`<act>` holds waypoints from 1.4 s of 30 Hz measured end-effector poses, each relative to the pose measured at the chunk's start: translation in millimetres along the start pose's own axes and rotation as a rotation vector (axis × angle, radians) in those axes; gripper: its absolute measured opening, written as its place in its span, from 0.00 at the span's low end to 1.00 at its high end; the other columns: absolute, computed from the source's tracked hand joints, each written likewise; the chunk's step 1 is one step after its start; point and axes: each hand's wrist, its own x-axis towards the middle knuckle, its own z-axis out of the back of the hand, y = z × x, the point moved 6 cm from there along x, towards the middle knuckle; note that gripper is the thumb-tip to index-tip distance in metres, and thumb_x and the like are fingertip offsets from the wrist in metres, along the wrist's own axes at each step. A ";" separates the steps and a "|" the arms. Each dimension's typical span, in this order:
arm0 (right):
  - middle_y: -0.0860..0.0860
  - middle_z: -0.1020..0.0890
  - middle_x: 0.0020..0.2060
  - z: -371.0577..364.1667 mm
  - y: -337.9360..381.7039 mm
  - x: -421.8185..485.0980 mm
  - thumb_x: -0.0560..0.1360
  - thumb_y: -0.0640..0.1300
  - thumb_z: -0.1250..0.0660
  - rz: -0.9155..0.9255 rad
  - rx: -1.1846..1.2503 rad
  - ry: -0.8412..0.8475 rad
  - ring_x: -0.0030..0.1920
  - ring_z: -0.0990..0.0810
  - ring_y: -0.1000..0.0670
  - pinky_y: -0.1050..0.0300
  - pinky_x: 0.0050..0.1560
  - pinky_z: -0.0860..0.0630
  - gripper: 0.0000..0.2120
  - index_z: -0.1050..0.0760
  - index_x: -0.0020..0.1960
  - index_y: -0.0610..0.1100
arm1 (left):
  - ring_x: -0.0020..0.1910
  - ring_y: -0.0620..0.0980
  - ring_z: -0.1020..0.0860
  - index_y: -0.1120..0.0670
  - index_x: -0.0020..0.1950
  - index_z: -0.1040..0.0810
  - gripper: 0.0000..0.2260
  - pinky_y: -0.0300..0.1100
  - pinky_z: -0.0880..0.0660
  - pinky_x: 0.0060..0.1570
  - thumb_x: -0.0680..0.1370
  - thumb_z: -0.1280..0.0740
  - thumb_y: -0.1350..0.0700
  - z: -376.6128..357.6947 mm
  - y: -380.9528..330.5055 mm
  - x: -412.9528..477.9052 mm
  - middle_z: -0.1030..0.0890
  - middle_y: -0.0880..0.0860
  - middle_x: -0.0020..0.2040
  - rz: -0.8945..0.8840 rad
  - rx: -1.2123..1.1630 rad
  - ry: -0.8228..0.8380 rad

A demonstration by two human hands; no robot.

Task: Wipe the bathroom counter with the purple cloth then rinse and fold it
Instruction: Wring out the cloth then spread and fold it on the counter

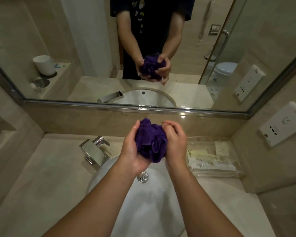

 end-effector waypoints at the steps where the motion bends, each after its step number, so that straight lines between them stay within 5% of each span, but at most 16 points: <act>1: 0.54 0.15 0.44 1.1 1.9 0.4 0.72 0.47 0.31 0.013 -0.061 0.033 0.46 0.16 0.53 0.48 0.51 0.18 0.08 0.18 0.50 0.55 | 0.61 0.61 0.21 0.57 0.65 0.20 0.25 0.60 0.28 0.65 0.76 0.32 0.40 0.2 -5.7 0.9 0.18 0.59 0.61 -0.074 0.016 -0.026; 5: 0.55 0.19 0.61 -15.5 19.1 -5.7 0.78 0.53 0.35 -0.019 0.007 0.229 0.59 0.19 0.55 0.50 0.64 0.22 0.16 0.21 0.64 0.60 | 0.45 0.57 0.16 0.54 0.48 0.16 0.03 0.49 0.19 0.44 0.76 0.28 0.57 -4.7 -33.9 -7.0 0.15 0.57 0.44 -0.493 0.389 -0.191; 7: 0.59 0.16 0.57 -22.6 25.9 -12.5 0.78 0.62 0.38 -0.008 -0.097 0.271 0.57 0.19 0.59 0.53 0.63 0.23 0.17 0.20 0.62 0.59 | 0.44 0.55 0.17 0.57 0.46 0.18 0.07 0.47 0.21 0.41 0.76 0.29 0.53 -19.6 -40.6 -15.7 0.16 0.56 0.42 -0.599 0.549 -0.156; 10: 0.52 0.17 0.35 -16.3 24.6 -18.5 0.79 0.65 0.41 -0.019 -0.220 0.135 0.37 0.19 0.56 0.60 0.42 0.23 0.23 0.19 0.41 0.50 | 0.45 0.58 0.16 0.59 0.44 0.17 0.32 0.51 0.20 0.49 0.71 0.39 0.29 -38.4 -40.9 -23.2 0.15 0.59 0.44 -0.505 0.717 -0.098; 12: 0.54 0.19 0.34 -17.7 18.5 -22.2 0.79 0.65 0.40 0.010 -0.202 0.055 0.36 0.21 0.55 0.58 0.41 0.24 0.22 0.21 0.38 0.51 | 0.43 0.61 0.17 0.59 0.44 0.17 0.38 0.54 0.20 0.51 0.70 0.43 0.24 -34.8 -41.8 -21.0 0.16 0.61 0.41 -0.462 0.759 -0.188; 15: 0.56 0.16 0.48 -24.7 14.4 -29.4 0.76 0.58 0.41 0.070 -0.169 -0.033 0.48 0.17 0.58 0.57 0.48 0.21 0.15 0.18 0.54 0.59 | 0.42 0.52 0.17 0.50 0.44 0.18 0.13 0.51 0.19 0.47 0.79 0.36 0.43 -32.2 -45.5 -19.7 0.16 0.51 0.40 -0.623 0.773 -0.269; 17: 0.56 0.16 0.47 -23.5 17.3 -34.2 0.77 0.51 0.40 0.128 -0.149 -0.070 0.46 0.18 0.59 0.61 0.44 0.22 0.13 0.17 0.51 0.57 | 0.45 0.50 0.17 0.44 0.47 0.20 0.03 0.49 0.19 0.48 0.77 0.33 0.48 -30.6 -43.5 -20.5 0.16 0.48 0.44 -0.667 0.772 -0.272; 21: 0.56 0.23 0.28 -21.4 21.4 -35.0 0.83 0.56 0.43 0.133 -0.156 -0.144 0.29 0.25 0.57 0.66 0.32 0.31 0.23 0.27 0.31 0.50 | 0.36 0.49 0.21 0.50 0.37 0.21 0.10 0.55 0.22 0.44 0.75 0.35 0.48 -20.3 -37.0 -19.0 0.20 0.48 0.33 -0.649 0.774 -0.304; 24: 0.56 0.29 0.22 -25.5 22.3 -32.0 0.82 0.56 0.39 0.138 -0.187 -0.152 0.25 0.31 0.57 0.63 0.28 0.34 0.25 0.32 0.28 0.48 | 0.30 0.48 0.30 0.52 0.30 0.29 0.11 0.52 0.30 0.35 0.73 0.37 0.51 -16.3 -39.3 -19.7 0.29 0.47 0.28 -0.731 0.830 -0.354; 28: 0.56 0.33 0.20 -20.7 11.8 -31.9 0.80 0.45 0.35 0.088 -0.123 -0.136 0.24 0.36 0.56 0.59 0.26 0.37 0.23 0.34 0.26 0.46 | 0.28 0.47 0.33 0.51 0.29 0.33 0.10 0.46 0.34 0.29 0.70 0.40 0.56 -14.0 -36.7 -22.6 0.31 0.47 0.25 -0.820 0.872 -0.355; 33: 0.56 0.35 0.20 -21.3 -4.7 -31.3 0.75 0.37 0.35 0.043 -0.109 -0.104 0.25 0.38 0.55 0.58 0.26 0.39 0.24 0.37 0.24 0.48 | 0.28 0.48 0.32 0.56 0.31 0.33 0.08 0.51 0.33 0.30 0.71 0.42 0.57 0.2 -34.8 -18.7 0.30 0.47 0.26 -0.859 0.906 -0.386; 42: 0.54 0.35 0.20 -23.5 -18.0 -32.5 0.78 0.39 0.36 0.043 -0.125 -0.091 0.24 0.38 0.55 0.58 0.26 0.39 0.23 0.37 0.26 0.44 | 0.30 0.47 0.33 0.60 0.33 0.34 0.09 0.51 0.32 0.32 0.71 0.43 0.57 13.2 -30.3 -14.3 0.30 0.52 0.28 -0.815 0.947 -0.400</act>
